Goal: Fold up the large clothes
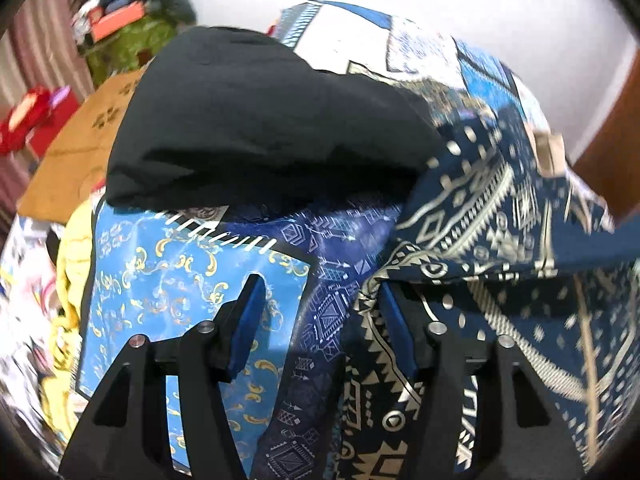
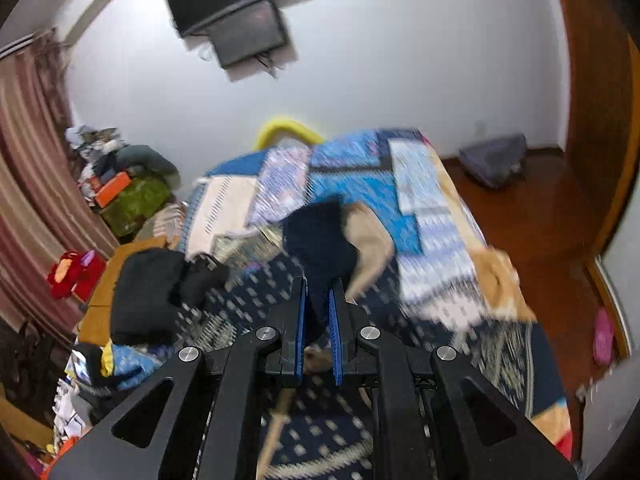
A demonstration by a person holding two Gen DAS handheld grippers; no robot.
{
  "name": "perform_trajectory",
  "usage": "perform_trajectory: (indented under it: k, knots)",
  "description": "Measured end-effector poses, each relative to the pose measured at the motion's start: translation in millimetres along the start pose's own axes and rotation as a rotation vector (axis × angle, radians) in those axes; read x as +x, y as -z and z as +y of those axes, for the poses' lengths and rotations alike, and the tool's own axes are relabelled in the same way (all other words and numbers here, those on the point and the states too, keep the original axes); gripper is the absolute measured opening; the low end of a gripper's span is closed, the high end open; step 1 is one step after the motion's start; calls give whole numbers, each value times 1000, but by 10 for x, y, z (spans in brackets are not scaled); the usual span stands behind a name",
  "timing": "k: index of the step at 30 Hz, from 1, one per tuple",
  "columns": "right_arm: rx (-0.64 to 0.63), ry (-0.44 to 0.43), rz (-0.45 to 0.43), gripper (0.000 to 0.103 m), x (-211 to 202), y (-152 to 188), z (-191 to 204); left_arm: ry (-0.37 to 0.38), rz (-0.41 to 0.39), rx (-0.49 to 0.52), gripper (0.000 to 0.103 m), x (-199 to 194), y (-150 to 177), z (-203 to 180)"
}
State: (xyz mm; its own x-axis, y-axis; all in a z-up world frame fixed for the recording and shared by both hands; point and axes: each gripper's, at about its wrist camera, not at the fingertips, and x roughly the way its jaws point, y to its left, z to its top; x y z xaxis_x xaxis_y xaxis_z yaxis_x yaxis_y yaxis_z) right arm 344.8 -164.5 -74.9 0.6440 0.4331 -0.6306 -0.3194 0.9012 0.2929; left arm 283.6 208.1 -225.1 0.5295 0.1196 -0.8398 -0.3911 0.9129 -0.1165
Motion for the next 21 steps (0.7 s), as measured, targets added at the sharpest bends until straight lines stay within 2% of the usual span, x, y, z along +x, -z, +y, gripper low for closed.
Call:
perform_trajectory:
  k: [3,12,21]
  knots:
    - [63,5,58,9,29,235,-244,10,9,-19,60,27,-23,15]
    - [207,38,199,9,37,868,-771,-46,12,64,61,11,185,-63]
    - [165,133,242,13,-6,1115,-861,-65,29,106,60,-64,347,-82]
